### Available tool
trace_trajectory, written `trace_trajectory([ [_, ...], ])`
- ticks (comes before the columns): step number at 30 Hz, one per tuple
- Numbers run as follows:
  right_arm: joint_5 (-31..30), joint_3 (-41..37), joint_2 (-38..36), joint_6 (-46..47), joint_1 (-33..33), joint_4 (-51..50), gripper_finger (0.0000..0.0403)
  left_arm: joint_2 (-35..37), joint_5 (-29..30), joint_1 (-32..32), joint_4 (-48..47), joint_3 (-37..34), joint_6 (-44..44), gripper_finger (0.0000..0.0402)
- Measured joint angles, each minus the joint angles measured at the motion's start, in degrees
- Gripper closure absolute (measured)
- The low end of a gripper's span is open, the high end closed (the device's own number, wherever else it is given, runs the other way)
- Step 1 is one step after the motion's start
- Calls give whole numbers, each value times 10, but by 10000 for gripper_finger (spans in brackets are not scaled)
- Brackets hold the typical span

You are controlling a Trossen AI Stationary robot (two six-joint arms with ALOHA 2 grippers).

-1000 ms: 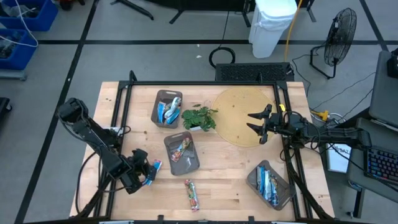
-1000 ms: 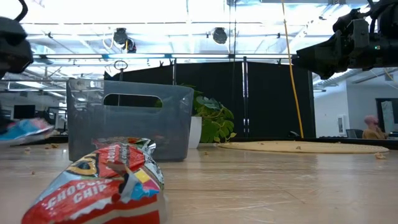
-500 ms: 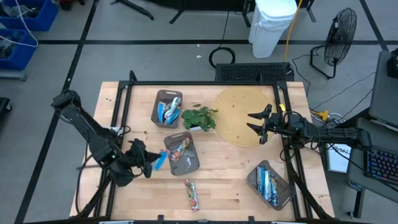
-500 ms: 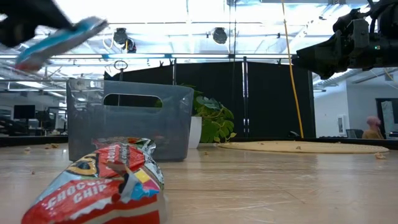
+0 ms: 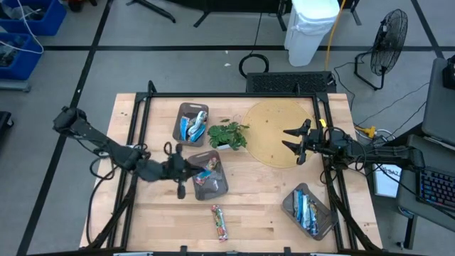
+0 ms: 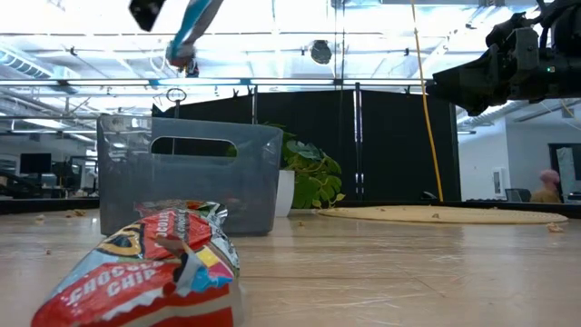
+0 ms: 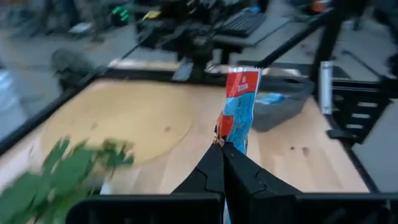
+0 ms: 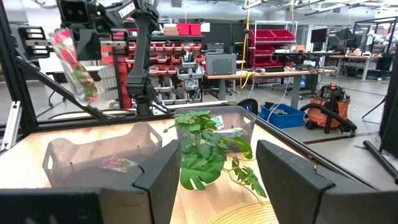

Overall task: Pick and place Granola Bars by type
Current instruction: Put the left red granola bar into the bottom left black bin

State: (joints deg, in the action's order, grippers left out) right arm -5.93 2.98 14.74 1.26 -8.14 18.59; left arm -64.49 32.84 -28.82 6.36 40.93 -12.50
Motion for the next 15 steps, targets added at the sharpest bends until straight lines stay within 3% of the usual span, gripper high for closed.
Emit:
trace_trajectory([
  [4,0,0,0,0,0,0,202,0,-57,46,68,-22,76,401],
  [9,0,0,0,0,0,0,202,0,-110,91,212,-96,111,401],
  [12,0,0,0,0,0,0,202,0,-143,122,292,-146,77,401],
  [15,0,0,0,0,0,0,202,1,-139,150,306,-180,-9,401],
])
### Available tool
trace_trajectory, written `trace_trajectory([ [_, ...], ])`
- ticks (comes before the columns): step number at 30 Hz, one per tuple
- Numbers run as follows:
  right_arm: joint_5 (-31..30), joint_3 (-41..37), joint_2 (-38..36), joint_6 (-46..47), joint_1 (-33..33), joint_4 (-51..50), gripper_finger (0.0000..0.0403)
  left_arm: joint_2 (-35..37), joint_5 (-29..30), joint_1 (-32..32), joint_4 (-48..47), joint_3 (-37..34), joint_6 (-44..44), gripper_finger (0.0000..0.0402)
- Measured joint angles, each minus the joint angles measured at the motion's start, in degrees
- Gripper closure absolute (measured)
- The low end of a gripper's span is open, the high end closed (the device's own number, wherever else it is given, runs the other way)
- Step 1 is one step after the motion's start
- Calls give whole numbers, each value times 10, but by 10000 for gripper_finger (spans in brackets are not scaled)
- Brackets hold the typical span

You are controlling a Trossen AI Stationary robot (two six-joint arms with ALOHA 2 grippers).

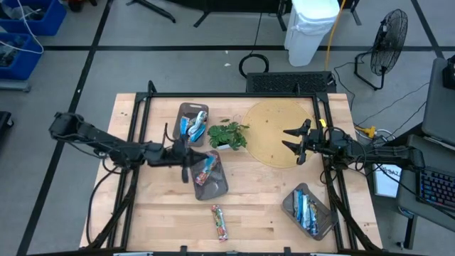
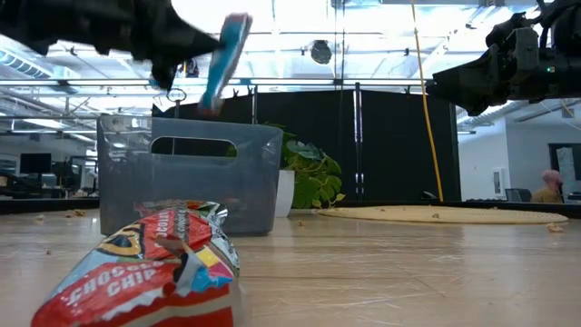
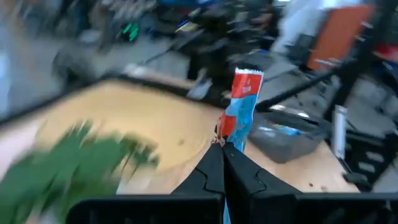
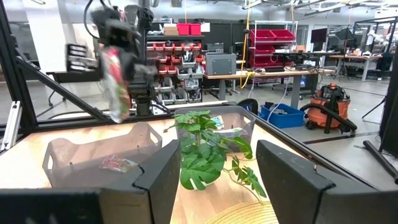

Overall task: Pick and place Granola Bars by type
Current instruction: Put the left red granola bar into the bottom left black bin

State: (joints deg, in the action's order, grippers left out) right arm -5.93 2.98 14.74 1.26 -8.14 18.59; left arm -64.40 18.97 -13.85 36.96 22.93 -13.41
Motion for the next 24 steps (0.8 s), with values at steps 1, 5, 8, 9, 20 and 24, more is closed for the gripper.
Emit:
trace_trajectory([
  [1,0,0,0,0,0,0,202,0,8,9,-15,-4,-40,401],
  [5,0,0,0,0,0,0,202,0,16,42,-145,5,-192,401],
  [8,0,0,0,0,0,0,202,0,3,51,-212,21,-260,401],
  [9,0,0,0,0,0,0,202,0,-2,52,-227,25,-272,401],
  [20,0,0,0,0,0,0,202,-59,-50,47,-290,65,-336,401],
  [24,0,0,0,0,0,1,202,-94,-57,43,-294,65,-366,401],
])
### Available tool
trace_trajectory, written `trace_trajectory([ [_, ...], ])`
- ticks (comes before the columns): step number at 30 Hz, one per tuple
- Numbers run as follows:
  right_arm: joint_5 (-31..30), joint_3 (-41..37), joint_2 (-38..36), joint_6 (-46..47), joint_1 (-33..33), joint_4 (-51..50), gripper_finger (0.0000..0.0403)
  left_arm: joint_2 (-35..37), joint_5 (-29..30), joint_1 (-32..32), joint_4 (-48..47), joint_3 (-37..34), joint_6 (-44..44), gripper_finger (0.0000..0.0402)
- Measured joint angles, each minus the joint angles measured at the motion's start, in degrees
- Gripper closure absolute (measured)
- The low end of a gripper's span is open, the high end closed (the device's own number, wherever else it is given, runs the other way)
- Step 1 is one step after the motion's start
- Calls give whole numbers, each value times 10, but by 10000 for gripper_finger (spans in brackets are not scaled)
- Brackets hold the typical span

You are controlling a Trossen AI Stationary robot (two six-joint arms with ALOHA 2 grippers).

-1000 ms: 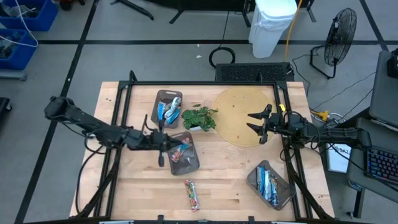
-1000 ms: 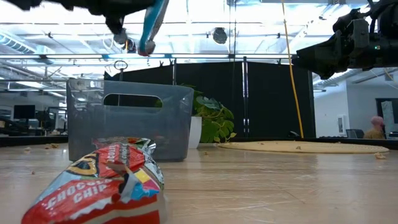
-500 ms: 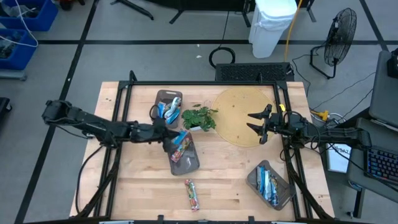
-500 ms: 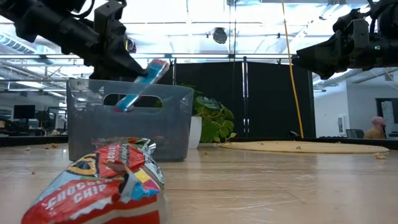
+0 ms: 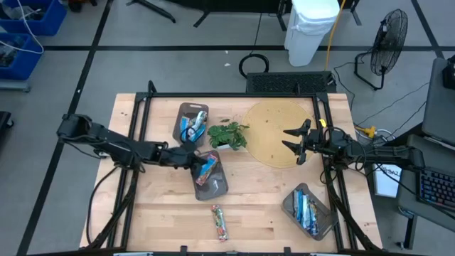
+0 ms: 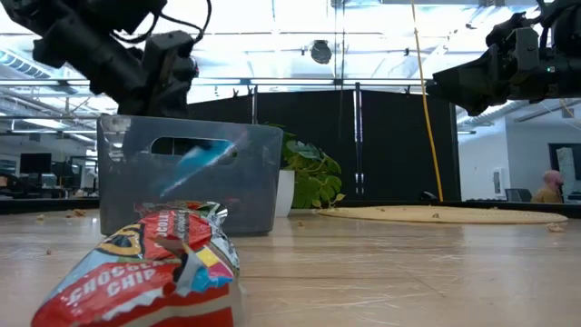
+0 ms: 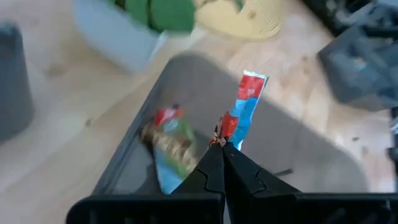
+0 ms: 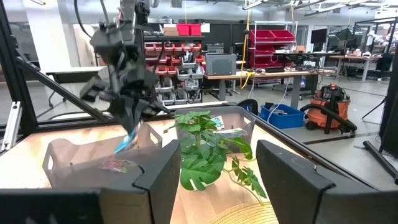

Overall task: Pick and place Granola Bars by type
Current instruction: Put the left red granola bar into the bottom left black bin

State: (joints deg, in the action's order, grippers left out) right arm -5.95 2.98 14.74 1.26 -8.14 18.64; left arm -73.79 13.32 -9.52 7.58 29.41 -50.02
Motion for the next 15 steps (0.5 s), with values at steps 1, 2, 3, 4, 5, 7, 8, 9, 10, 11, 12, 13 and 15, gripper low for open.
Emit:
trace_trajectory([
  [1,0,0,0,0,0,0,202,-6,0,-1,-3,0,-4,401],
  [2,0,0,0,0,0,0,202,-12,0,-4,-3,0,-7,401],
  [3,0,0,0,0,0,0,202,-16,0,-6,0,0,-13,401],
  [4,0,0,0,0,0,0,202,-19,0,-8,0,0,-16,401],
  [5,0,0,0,0,0,0,202,-20,0,-10,-2,0,-16,401],
  [7,0,0,0,0,0,0,202,-20,-4,-13,0,0,-16,400],
  [8,0,0,0,0,0,0,202,-20,-5,-14,1,0,-16,397],
  [9,0,0,0,0,0,0,202,-20,-6,-15,0,0,-15,394],
  [10,0,0,0,0,0,-1,202,-20,-8,-15,0,0,-12,390],
  [11,0,0,0,0,0,0,202,-20,-9,-15,2,0,-10,386],
  [12,0,0,0,0,0,0,202,-20,-14,-15,4,0,-9,382],
  [13,0,0,0,0,0,-1,202,-20,-17,-15,5,0,-9,378],
  [15,0,0,0,0,0,-1,202,-20,-22,-15,5,0,-8,372],
])
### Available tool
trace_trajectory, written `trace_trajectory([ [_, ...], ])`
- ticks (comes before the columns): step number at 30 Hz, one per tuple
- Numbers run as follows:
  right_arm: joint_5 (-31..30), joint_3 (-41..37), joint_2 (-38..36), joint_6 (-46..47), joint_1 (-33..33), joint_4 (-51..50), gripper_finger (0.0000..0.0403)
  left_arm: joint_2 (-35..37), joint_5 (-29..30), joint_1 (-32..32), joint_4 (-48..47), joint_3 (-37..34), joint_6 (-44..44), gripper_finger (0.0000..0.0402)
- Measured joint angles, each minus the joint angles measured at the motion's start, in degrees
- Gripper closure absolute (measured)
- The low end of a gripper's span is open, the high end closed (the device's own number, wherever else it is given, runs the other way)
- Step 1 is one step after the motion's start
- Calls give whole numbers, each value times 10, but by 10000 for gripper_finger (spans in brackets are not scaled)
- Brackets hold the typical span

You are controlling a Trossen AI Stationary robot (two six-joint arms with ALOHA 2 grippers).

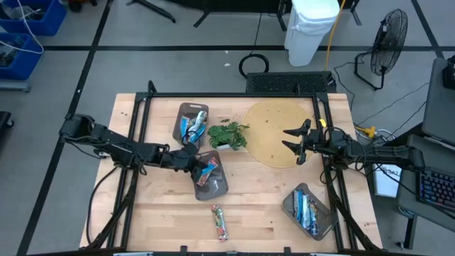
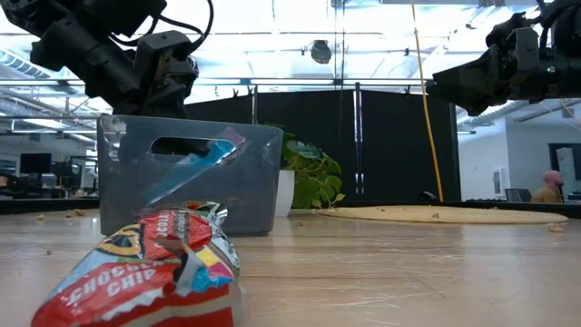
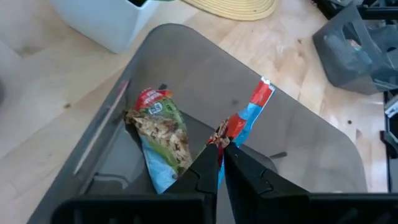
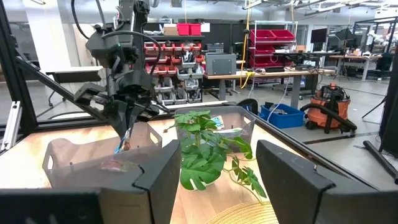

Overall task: Pick and place Granola Bars by type
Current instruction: Put the left red granola bar into the bottom left black bin, then put the red granola bar into the bottom left black bin

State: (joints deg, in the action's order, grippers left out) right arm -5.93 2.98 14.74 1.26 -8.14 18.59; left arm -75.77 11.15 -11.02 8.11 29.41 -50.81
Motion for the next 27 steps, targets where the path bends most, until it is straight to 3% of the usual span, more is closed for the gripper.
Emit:
trace_trajectory([
  [8,0,0,0,0,0,0,202,0,-13,0,19,0,56,350],
  [18,0,0,0,0,0,0,202,13,-4,-13,34,1,145,281],
  [23,0,0,0,0,0,0,202,13,-7,-57,65,9,228,262],
  [27,0,0,0,0,0,0,202,13,-6,-104,18,59,296,261],
])
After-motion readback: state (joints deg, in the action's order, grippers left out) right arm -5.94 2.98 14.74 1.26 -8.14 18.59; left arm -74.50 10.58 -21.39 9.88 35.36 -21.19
